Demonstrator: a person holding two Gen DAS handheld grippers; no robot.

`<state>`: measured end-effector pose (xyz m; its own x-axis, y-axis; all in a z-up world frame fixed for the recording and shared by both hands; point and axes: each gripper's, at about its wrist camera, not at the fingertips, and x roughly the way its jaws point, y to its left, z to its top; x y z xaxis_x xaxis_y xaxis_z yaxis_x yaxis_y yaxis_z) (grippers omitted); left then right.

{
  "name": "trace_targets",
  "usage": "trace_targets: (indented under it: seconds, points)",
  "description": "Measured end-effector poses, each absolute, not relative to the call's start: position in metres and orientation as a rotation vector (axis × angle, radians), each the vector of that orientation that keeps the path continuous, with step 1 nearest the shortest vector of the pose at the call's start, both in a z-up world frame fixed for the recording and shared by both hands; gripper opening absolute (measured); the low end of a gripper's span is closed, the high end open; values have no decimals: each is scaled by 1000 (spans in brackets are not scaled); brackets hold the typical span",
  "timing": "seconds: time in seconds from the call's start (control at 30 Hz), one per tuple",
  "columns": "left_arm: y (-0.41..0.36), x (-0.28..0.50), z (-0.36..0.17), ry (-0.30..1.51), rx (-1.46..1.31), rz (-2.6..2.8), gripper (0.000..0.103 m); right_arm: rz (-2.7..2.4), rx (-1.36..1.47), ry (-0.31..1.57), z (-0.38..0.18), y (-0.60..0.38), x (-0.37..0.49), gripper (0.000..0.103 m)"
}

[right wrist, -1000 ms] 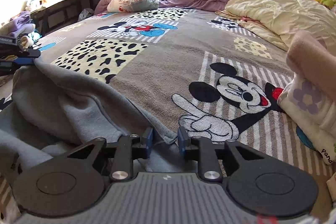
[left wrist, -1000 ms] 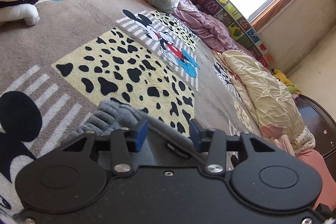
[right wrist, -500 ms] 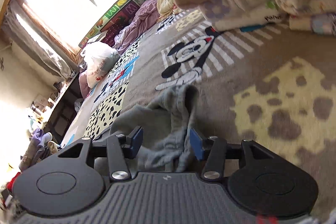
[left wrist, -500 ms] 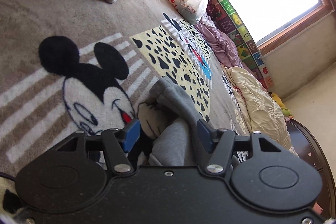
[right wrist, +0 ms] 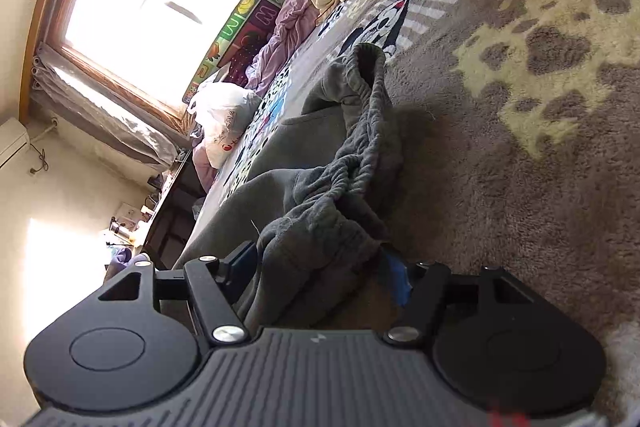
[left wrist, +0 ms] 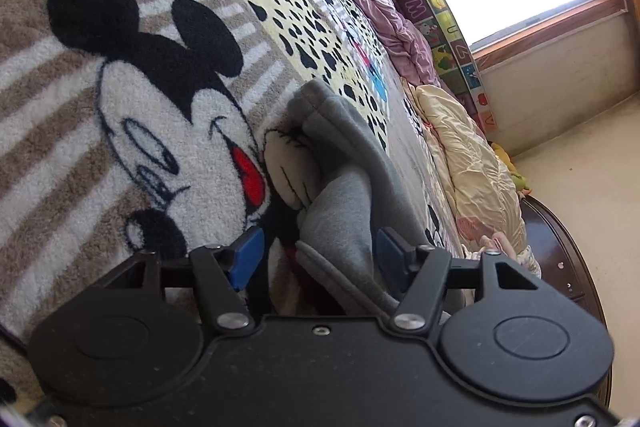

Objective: Fold clothes

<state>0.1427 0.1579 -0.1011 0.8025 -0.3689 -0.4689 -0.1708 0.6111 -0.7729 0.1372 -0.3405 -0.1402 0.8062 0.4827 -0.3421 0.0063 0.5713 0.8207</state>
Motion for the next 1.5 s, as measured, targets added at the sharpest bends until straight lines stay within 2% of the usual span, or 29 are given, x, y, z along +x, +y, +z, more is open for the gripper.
trace_targets:
  seconds: [0.03, 0.1, 0.17, 0.27, 0.43, 0.47, 0.6, 0.63, 0.7, 0.73, 0.77, 0.83, 0.9, 0.93, 0.97, 1.13, 1.2, 1.23, 1.4, 1.43, 1.47, 1.5]
  points:
    - [155, 145, -100, 652, -907, -139, 61, 302, 928, 580, -139, -338, 140, 63]
    - [148, 151, -99, 652, -876, -168, 40, 307, 913, 576, -136, -335, 145, 47]
    - [142, 156, -97, 652, -845, -197, 18, 312, 895, 561, -131, -331, 147, 42]
    - [142, 145, -87, 635, -851, -197, 14, 311, 904, 520, -120, -333, 143, 35]
    - [141, 105, -49, 561, -829, -192, 13, 314, 957, 419, -92, -355, 121, 27]
    - [139, 97, -39, 546, -812, -190, 13, 325, 970, 407, -86, -361, 117, 15]
    - [125, 68, -12, 547, -695, -152, 13, 333, 928, 439, -66, -377, 105, 16]
    - [124, 64, -16, 578, -675, -131, 16, 323, 914, 450, -64, -379, 103, 16]
    - [124, 58, -31, 655, -643, -83, 32, 292, 874, 481, -65, -379, 97, 16]
    - [124, 55, -39, 694, -627, -58, 50, 263, 865, 512, -70, -377, 94, 16]
    - [131, 51, -49, 712, -663, -41, 53, 229, 882, 563, -80, -378, 93, 21]
    - [141, 47, -58, 718, -696, -10, 53, 165, 919, 651, -100, -380, 89, 29]
    - [150, 44, -64, 718, -717, 22, 53, 145, 958, 649, -115, -383, 74, 47]
    - [153, 45, -66, 714, -726, 37, 53, 134, 961, 637, -122, -382, 63, 52]
    - [155, 45, -69, 707, -739, 44, 53, 128, 962, 626, -127, -383, 56, 56]
    - [163, 53, -88, 677, -792, 58, 54, 174, 1007, 580, -143, -384, 49, 58]
    - [167, 57, -95, 669, -800, 73, 54, 200, 986, 564, -143, -380, 57, 73]
    - [169, 58, -97, 658, -812, 71, 54, 209, 971, 564, -143, -377, 61, 74]
    - [177, 57, -104, 615, -912, 51, 53, 236, 952, 546, -153, -365, 78, 70]
    - [173, 59, -103, 613, -894, 45, 45, 250, 942, 544, -153, -362, 81, 66]
    - [169, 61, -101, 609, -873, 37, 26, 266, 940, 545, -153, -360, 83, 53]
    - [165, 63, -99, 604, -853, 29, 23, 283, 938, 545, -154, -359, 85, 43]
